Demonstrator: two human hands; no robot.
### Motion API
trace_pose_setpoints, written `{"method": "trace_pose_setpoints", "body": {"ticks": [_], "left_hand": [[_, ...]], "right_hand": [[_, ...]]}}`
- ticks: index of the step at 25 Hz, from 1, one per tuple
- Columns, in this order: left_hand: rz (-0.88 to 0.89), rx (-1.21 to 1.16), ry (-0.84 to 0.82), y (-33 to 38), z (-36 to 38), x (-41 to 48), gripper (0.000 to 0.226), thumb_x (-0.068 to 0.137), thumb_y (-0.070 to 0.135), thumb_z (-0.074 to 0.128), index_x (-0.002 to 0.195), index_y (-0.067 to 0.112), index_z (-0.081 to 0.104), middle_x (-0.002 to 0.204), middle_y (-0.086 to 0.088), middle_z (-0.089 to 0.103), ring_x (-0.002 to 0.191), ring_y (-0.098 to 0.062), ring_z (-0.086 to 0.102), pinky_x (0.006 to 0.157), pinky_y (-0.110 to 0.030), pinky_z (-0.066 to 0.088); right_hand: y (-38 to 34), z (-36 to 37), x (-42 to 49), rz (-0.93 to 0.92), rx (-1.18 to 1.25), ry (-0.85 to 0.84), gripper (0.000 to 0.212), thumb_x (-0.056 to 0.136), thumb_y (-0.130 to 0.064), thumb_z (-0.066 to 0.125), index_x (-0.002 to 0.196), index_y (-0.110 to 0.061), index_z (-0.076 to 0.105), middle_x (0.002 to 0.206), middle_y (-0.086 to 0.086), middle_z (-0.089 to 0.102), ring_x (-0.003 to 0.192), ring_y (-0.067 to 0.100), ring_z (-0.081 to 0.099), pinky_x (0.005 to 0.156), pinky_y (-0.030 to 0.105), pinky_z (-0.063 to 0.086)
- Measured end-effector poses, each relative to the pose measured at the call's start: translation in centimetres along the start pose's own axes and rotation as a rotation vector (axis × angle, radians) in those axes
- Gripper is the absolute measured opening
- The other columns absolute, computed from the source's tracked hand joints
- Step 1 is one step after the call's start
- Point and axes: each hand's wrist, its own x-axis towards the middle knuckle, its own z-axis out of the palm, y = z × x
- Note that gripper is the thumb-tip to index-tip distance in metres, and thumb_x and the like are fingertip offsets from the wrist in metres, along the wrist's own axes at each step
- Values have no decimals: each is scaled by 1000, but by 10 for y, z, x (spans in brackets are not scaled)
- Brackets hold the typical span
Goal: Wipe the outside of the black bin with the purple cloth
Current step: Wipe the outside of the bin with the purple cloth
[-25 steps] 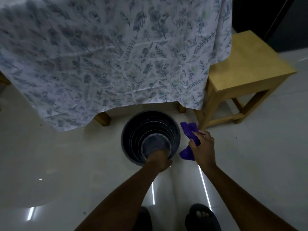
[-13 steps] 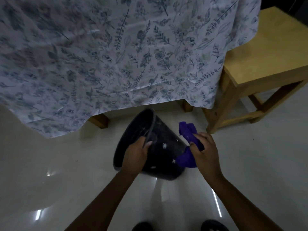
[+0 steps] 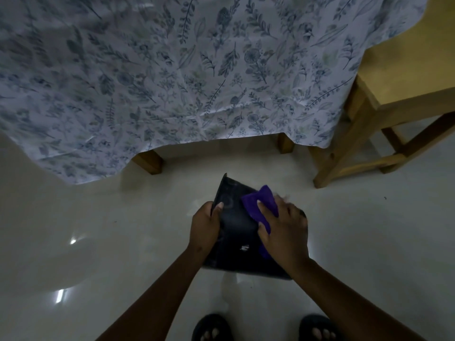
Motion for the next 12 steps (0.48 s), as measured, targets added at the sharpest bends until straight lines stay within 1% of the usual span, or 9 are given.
{"method": "trace_pose_setpoints", "body": {"ticks": [2, 3, 4, 6, 7, 8, 10, 12], "left_hand": [[-14, -7, 0, -3, 3, 1, 25, 95, 37, 53, 80, 17, 56, 70, 6, 59, 64, -10, 57, 51, -6, 43], [-5, 5, 2, -5, 6, 0, 25, 93, 40, 56, 84, 17, 58, 72, 8, 60, 65, -7, 59, 52, -6, 45], [9, 25, 9, -8, 7, 0, 25, 91, 42, 58, 86, 17, 58, 73, 10, 60, 66, -4, 59, 53, -8, 46], [34, 60, 32, -15, 10, 0, 24, 90, 43, 59, 86, 19, 56, 72, 13, 58, 65, 0, 57, 53, -9, 44], [43, 63, 40, -17, 11, 0, 24, 90, 43, 59, 85, 20, 55, 71, 13, 58, 65, -1, 57, 54, -9, 43], [47, 61, 47, -18, 12, 0, 25, 90, 44, 59, 85, 19, 56, 72, 12, 58, 66, -3, 58, 55, -9, 43], [34, 64, 52, -20, 12, 4, 29, 90, 46, 58, 90, 17, 60, 77, 8, 62, 70, -9, 61, 59, -15, 47], [25, 76, 55, -21, 12, 6, 34, 91, 47, 56, 94, 14, 62, 80, 4, 64, 73, -13, 63, 63, -21, 50]], "right_hand": [[-7, 9, 1, -87, -89, -5, 64, 88, -45, 46, 146, -21, 29, 157, 11, 26, 143, 35, 25, 109, 55, 31], [-12, 14, 1, -136, -88, -7, 65, 91, -45, 40, 148, -19, 23, 159, 10, 22, 146, 31, 20, 113, 55, 25], [-16, 21, 1, -169, -78, -17, 64, 94, -44, 33, 150, -18, 18, 159, 8, 21, 147, 27, 18, 115, 53, 21], [-23, 29, 7, -187, -33, -64, 59, 96, -42, 26, 150, -19, 17, 158, 3, 24, 146, 21, 19, 116, 48, 22], [-25, 30, 15, -178, -11, -81, 57, 97, -41, 24, 150, -20, 18, 158, 0, 25, 146, 19, 19, 117, 47, 22], [-23, 31, 25, -162, 11, -108, 55, 98, -41, 23, 149, -23, 18, 158, -1, 24, 147, 18, 18, 117, 47, 22], [-16, 27, 42, -106, 97, -157, 52, 99, -41, 21, 149, -28, 18, 159, -3, 22, 148, 17, 14, 118, 48, 18], [-6, 22, 38, -44, 167, -190, 51, 99, -39, 21, 149, -29, 18, 160, -3, 20, 148, 17, 12, 118, 48, 16]]}}
